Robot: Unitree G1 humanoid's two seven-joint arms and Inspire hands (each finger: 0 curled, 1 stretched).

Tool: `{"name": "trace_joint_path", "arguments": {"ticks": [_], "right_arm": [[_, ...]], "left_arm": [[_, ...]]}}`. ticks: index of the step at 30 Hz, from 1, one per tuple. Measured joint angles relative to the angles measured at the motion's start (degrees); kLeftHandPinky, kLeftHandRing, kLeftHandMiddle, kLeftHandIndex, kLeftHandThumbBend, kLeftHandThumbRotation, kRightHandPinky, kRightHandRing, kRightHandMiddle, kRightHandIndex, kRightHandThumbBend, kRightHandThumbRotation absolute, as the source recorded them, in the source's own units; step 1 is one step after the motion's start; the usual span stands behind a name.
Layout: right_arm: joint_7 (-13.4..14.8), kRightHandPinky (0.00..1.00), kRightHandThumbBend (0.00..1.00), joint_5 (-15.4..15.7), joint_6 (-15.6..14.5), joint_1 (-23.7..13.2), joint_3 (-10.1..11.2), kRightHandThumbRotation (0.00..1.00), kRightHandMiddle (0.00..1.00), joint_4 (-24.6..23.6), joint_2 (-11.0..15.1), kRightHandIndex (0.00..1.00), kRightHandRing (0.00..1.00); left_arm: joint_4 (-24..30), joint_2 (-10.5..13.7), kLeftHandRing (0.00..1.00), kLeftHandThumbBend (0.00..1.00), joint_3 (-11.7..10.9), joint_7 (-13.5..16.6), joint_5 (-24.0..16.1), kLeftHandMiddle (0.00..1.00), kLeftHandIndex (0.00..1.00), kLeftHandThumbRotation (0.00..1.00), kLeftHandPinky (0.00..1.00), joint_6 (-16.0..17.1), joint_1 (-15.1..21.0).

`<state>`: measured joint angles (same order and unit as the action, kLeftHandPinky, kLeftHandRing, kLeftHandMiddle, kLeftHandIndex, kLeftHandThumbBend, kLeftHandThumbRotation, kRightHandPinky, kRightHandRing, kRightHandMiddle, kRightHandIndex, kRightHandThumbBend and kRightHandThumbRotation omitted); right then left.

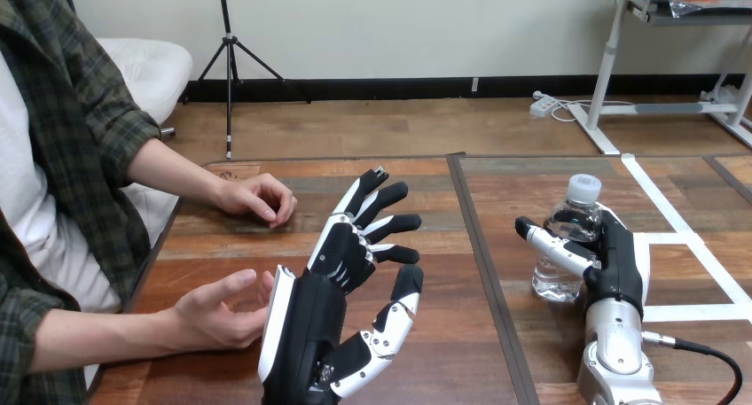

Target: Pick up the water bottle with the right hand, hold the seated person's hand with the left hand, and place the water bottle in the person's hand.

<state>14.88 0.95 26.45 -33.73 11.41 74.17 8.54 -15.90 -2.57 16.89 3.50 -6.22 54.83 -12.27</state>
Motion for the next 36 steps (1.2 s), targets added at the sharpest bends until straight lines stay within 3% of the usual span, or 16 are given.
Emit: {"name": "trace_joint_path", "arguments": {"ticks": [7, 16, 36], "right_arm": [[1.65, 0.43, 0.78, 0.38, -0.20, -0.19, -0.10, 0.00, 0.50, 0.07, -0.04, 0.54, 0.47], [4.10, 0.40, 0.77, 1.54, -0.47, -0.19, -0.25, 0.00, 0.49, 0.09, -0.02, 0.51, 0.45], [4.67, 0.39, 0.78, 2.58, 0.31, -0.61, -1.14, 0.00, 0.49, 0.08, 0.08, 0.50, 0.45]], "left_arm": [[0.00, 0.00, 0.76, 0.29, 0.00, 0.19, -0.05, 0.85, 0.90, 0.00, 0.62, 0.00, 0.00], [0.00, 0.00, 0.75, 0.29, 0.00, 0.59, -0.21, 0.85, 0.90, 0.00, 0.61, 0.01, -0.01], [0.00, 0.00, 0.75, 0.29, 0.00, 0.87, -0.39, 0.84, 0.90, 0.00, 0.62, 0.01, -0.02]]}}
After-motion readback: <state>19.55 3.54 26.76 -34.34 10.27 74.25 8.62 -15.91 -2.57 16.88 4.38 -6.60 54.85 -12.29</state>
